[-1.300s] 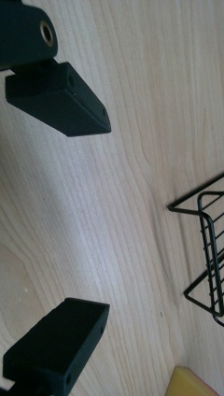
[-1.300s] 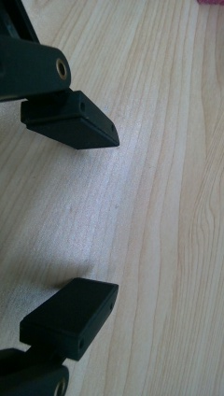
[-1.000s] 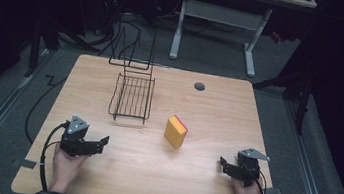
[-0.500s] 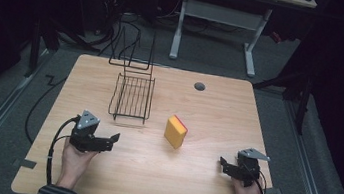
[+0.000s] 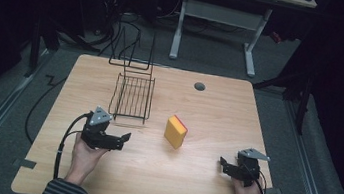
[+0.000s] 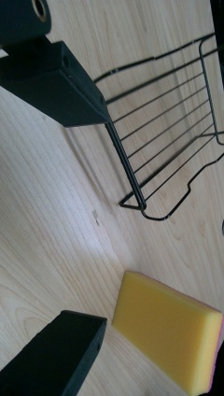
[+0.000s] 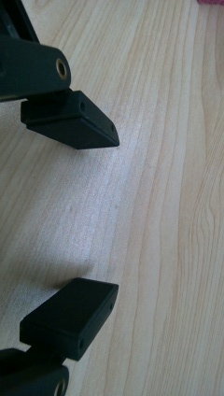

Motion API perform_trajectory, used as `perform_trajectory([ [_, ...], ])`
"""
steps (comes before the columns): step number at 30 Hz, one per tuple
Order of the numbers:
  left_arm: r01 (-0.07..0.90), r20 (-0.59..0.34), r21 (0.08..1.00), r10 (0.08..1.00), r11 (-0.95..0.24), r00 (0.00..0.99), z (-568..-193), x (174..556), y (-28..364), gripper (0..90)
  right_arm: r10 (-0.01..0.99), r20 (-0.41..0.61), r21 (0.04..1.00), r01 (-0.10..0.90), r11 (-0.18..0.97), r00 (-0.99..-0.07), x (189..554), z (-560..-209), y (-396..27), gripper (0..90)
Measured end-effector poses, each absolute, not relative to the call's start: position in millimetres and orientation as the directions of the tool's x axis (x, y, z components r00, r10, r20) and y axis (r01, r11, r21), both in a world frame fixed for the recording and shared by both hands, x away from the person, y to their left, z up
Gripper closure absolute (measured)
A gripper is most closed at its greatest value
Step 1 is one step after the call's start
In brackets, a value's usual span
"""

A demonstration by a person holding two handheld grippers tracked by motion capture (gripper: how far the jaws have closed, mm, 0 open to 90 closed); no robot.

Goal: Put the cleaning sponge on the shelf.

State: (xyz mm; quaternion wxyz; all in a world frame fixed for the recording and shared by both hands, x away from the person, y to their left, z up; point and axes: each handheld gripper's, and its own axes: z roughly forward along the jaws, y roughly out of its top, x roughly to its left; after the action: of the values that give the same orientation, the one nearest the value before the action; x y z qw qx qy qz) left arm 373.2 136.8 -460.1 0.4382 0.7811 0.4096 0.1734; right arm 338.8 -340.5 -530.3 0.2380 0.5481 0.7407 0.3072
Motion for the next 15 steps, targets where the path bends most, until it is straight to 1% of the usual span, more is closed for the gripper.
perform_trajectory([
  [2, 0.477, -0.070, 0.824, 0.779, -0.307, 0.623, -459.0, 375.2, 128.4, 4.4, 0.958, -0.016, 0.716, 0.666, 0.210, -0.286, 338.8, -530.3, -340.4, 25.2],
  [15, 0.444, -0.062, 0.826, 0.726, -0.348, 0.685, -453.6, 380.9, 98.6, 1.9, 0.958, -0.016, 0.716, 0.666, 0.210, -0.286, 338.8, -530.3, -340.4, 25.2],
])
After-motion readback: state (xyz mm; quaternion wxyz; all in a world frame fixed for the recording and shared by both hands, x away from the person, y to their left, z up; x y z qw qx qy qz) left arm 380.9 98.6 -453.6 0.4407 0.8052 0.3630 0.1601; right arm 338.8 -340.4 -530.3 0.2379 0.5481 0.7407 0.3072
